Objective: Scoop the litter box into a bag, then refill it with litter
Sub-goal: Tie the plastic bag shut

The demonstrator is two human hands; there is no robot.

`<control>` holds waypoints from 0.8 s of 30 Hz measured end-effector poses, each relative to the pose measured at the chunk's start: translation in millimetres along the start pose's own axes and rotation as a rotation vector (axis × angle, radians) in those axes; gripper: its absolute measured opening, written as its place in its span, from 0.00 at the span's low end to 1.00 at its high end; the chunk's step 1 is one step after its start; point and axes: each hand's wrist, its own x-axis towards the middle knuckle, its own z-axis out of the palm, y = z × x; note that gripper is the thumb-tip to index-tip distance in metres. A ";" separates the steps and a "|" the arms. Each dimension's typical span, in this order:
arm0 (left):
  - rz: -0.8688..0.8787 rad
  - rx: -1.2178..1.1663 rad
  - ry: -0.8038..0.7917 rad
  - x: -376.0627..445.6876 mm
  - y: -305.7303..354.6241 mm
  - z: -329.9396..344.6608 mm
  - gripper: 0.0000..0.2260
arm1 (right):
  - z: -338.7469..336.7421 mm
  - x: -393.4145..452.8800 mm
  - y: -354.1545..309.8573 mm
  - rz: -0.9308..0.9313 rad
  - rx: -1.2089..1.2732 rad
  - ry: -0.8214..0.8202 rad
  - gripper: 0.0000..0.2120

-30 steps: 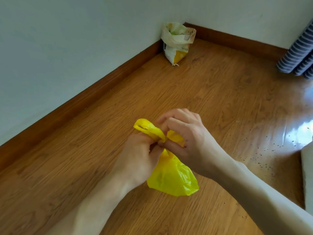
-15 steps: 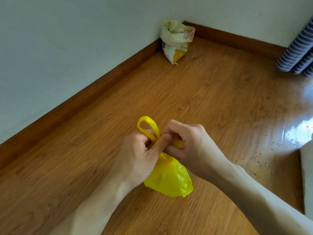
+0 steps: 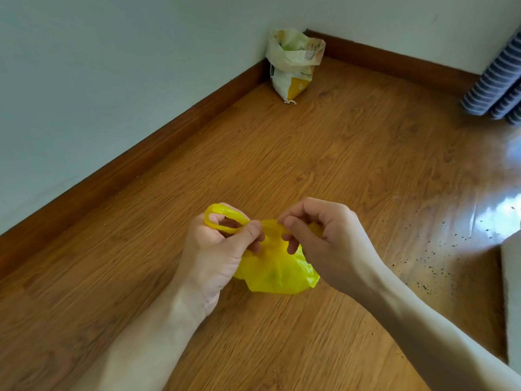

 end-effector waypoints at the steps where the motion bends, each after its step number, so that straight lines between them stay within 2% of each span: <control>1: 0.003 -0.007 0.009 -0.3 0.3 -0.1 0.06 | -0.4 -0.2 -0.5 0.025 0.050 -0.026 0.08; 3: 0.010 -0.017 0.018 -0.2 -0.5 -0.3 0.08 | -0.5 -0.5 -1.6 0.080 0.169 -0.077 0.07; 6: 0.038 -0.010 0.004 -0.5 -3.0 -1.7 0.09 | 0.9 -0.7 -3.0 0.207 0.343 -0.168 0.12; 8: 0.089 0.015 -0.040 -1.6 -3.7 -1.4 0.08 | -0.1 0.2 -2.7 0.253 0.334 -0.221 0.13; 12: 0.202 0.163 -0.132 -3.7 -0.1 -1.6 0.07 | -4.6 0.8 -0.8 0.199 0.088 -0.233 0.05; 17: 0.262 0.285 -0.144 -8.8 -0.2 0.3 0.05 | -0.5 -1.7 7.2 -0.087 -0.444 -0.029 0.14; 19: 0.299 0.327 -0.133 -11.7 -2.6 3.5 0.06 | 1.0 -2.3 11.2 -0.125 -0.589 -0.009 0.14; 21: 0.324 0.360 -0.124 -12.3 -5.1 5.2 0.06 | 1.3 -3.0 13.9 -0.088 -0.525 -0.033 0.12; 24: 0.332 0.371 -0.111 -11.2 -7.9 4.9 0.07 | 0.2 0.2 7.7 0.082 -0.157 -0.136 0.09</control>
